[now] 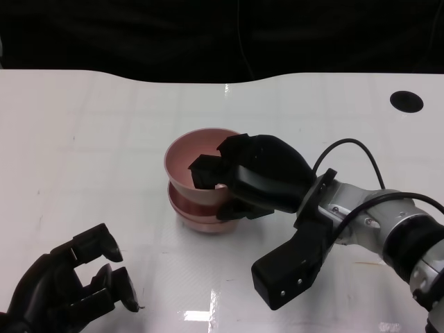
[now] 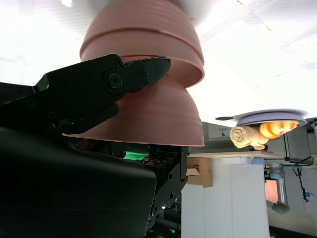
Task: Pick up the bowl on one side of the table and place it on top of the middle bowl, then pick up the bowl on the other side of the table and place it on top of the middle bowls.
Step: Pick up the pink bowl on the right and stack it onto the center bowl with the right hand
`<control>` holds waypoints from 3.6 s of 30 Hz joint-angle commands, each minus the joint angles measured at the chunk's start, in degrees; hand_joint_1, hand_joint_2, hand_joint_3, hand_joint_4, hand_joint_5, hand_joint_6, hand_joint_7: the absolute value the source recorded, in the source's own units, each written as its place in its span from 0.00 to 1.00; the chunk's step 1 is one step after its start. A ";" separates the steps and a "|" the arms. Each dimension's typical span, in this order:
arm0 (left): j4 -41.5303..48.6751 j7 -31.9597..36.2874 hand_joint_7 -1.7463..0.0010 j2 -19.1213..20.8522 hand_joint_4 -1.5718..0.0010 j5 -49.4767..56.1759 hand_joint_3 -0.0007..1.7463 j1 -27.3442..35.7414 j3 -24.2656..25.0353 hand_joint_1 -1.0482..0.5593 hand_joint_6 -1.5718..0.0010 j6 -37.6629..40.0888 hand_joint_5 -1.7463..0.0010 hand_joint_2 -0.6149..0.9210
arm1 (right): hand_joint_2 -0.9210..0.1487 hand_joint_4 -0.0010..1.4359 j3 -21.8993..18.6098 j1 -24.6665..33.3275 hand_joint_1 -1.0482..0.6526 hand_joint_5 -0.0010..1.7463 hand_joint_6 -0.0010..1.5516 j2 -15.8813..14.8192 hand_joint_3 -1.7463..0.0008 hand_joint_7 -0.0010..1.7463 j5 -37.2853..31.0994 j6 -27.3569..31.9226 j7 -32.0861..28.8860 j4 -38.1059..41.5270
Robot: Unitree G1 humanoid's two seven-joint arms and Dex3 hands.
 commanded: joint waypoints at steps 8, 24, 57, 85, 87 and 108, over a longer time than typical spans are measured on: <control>1.60 -2.52 0.00 0.24 0.49 -0.45 0.78 0.06 0.46 0.68 0.58 -1.73 0.00 0.90 | 0.06 0.59 1.28 -1.82 0.50 1.00 0.40 0.62 0.96 0.90 -0.18 1.37 0.22 1.79; 1.14 -1.54 0.00 0.22 0.48 0.13 0.79 0.13 0.31 0.69 0.56 -1.25 0.00 0.90 | 0.01 0.59 1.37 -2.40 0.49 1.00 0.36 1.33 0.96 1.00 0.52 1.80 -0.06 4.73; 0.90 -0.59 0.00 0.43 0.48 0.64 0.80 -0.23 0.40 0.69 0.56 -0.39 0.00 0.89 | 0.00 0.57 3.23 -2.83 0.46 1.00 0.34 1.46 0.94 0.99 -0.15 3.56 -0.20 5.77; 3.29 -2.66 0.00 0.95 0.49 1.17 0.80 -0.96 0.51 0.69 0.58 -2.46 0.00 0.89 | 0.00 0.57 2.52 -0.85 0.46 1.00 0.42 -2.27 0.91 0.78 0.43 1.54 -0.25 -0.09; 3.06 -1.98 0.00 0.88 0.49 1.05 0.80 -1.06 0.57 0.69 0.58 -1.75 0.00 0.89 | 0.00 0.56 2.66 -0.72 0.46 1.00 0.47 -2.18 0.92 0.66 0.27 1.51 -0.32 -0.23; 3.25 -1.77 0.00 0.36 0.49 1.72 0.78 -1.01 0.50 0.69 0.57 -1.90 0.00 0.90 | 0.01 0.56 3.62 0.61 0.47 1.00 0.43 -1.77 0.95 0.82 -1.11 2.46 0.22 -0.29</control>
